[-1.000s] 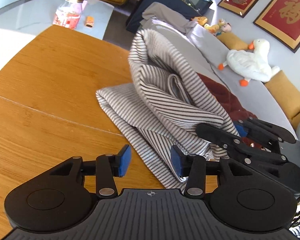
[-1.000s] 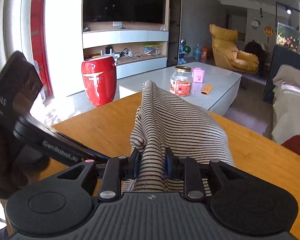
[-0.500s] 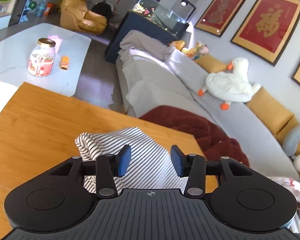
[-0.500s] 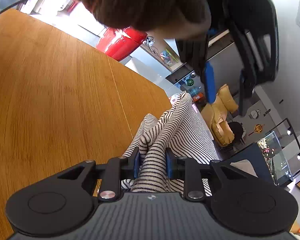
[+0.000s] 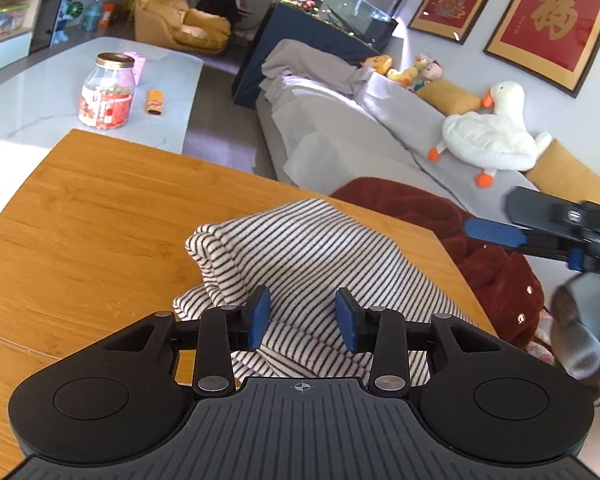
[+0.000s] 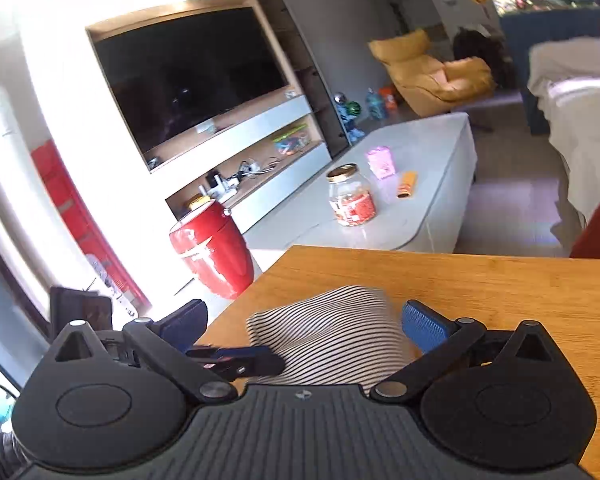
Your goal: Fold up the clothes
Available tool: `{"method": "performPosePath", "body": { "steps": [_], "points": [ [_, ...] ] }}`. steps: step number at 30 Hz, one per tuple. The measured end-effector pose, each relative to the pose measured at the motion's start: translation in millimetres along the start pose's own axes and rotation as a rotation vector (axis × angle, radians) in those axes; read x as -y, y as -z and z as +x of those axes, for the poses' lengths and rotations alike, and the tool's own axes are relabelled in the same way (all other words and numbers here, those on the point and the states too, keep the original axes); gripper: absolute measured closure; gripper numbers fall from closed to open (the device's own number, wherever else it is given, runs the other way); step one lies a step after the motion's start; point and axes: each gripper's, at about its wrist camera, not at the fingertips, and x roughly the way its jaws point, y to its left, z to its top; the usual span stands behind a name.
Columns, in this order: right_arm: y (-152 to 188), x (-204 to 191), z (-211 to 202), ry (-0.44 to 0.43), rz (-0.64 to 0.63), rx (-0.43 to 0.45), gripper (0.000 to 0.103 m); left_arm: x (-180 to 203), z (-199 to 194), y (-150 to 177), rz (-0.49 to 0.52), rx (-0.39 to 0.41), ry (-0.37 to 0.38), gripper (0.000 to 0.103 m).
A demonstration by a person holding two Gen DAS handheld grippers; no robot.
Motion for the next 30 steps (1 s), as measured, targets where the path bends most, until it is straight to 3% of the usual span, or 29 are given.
{"method": "performPosePath", "body": {
  "steps": [3, 6, 10, 11, 14, 17, 19, 21, 24, 27, 30],
  "points": [
    [-7.2, 43.5, 39.4, 0.011, 0.106, -0.109, 0.0, -0.4, -0.7, 0.6, 0.011, 0.0, 0.001, 0.063],
    [7.4, 70.1, 84.2, 0.001, 0.239, -0.253, 0.0, -0.6, -1.2, 1.9, 0.021, 0.004, 0.003, 0.063],
    [31.4, 62.1, 106.1, -0.047, 0.26, -0.341, 0.004, -3.1, -4.2, 6.2, 0.032, 0.008, 0.01, 0.062],
    [36.2, 56.6, 106.8, -0.059, 0.246, -0.347, 0.007, -3.8, -5.6, 7.3, 0.035, 0.009, 0.012, 0.061],
    [35.9, 24.7, 75.8, -0.077, 0.103, -0.246, 0.019, -5.7, -11.6, 11.3, 0.041, 0.009, 0.018, 0.058],
    [30.9, 2.6, 44.9, -0.113, 0.033, -0.165, 0.021, -10.8, -16.6, 16.3, 0.025, 0.003, 0.034, 0.056],
    [39.8, -4.5, 45.0, -0.012, -0.063, -0.188, 0.021, -12.7, -15.4, 19.3, 0.016, -0.01, 0.03, 0.053],
    [48.6, -11.7, 45.1, 0.089, -0.158, -0.211, 0.021, -14.4, -12.0, 22.4, 0.003, -0.032, 0.027, 0.044],
    [62.8, -22.7, 42.1, 0.227, -0.294, -0.209, 0.012, -18.8, -5.8, 26.8, -0.031, -0.042, 0.042, 0.041],
    [61.3, -29.9, 34.3, 0.244, -0.315, -0.205, 0.01, -20.6, -14.5, 20.9, -0.038, -0.012, 0.035, 0.044],
    [64.3, -39.1, 33.9, 0.291, -0.371, -0.201, 0.007, -15.9, -34.6, 9.2, -0.014, 0.061, -0.017, 0.047]
  ]
}}
